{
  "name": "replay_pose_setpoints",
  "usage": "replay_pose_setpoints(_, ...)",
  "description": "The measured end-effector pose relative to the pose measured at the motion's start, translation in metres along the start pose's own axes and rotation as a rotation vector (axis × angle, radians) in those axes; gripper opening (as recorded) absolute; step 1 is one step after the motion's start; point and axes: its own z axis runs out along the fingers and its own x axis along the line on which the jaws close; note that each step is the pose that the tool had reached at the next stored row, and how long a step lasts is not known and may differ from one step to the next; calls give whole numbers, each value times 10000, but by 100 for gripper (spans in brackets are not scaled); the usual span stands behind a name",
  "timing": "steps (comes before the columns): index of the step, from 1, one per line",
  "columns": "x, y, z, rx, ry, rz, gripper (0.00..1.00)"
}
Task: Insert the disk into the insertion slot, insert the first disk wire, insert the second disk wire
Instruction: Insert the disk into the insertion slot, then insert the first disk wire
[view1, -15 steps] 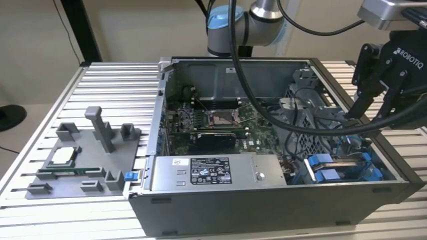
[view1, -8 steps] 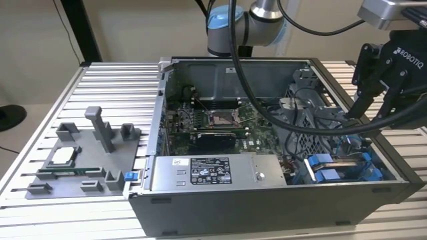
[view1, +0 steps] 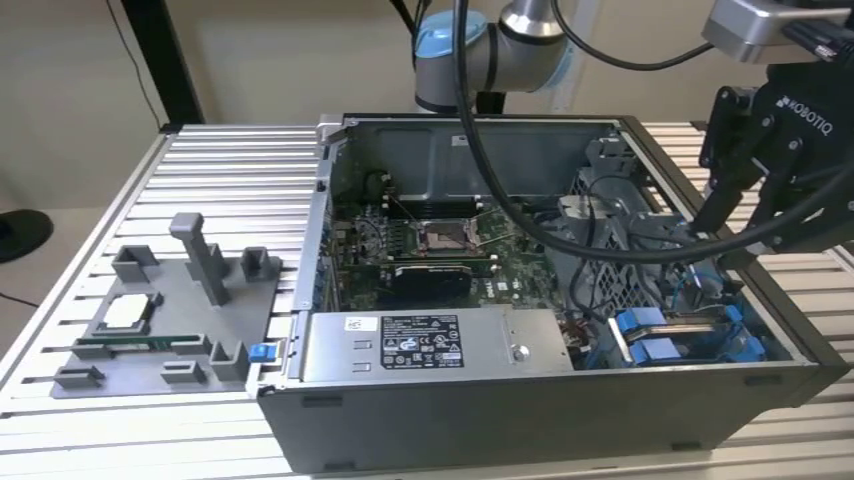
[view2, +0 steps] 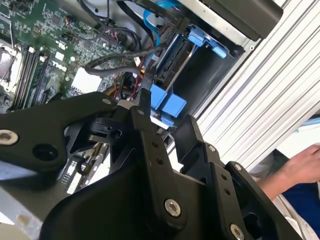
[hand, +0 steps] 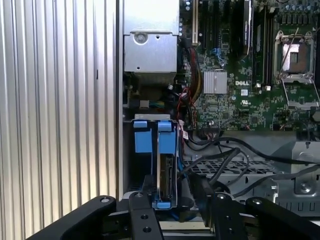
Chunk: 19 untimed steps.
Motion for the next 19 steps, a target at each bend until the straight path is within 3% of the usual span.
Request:
replay_pose_setpoints(5,-36,25,49,311,14,-204,100)
replay_pose_setpoints(13,-64,34,142,588,24,-875,100)
replay_pose_setpoints(19,-130,99,197,781,25,-1044,100)
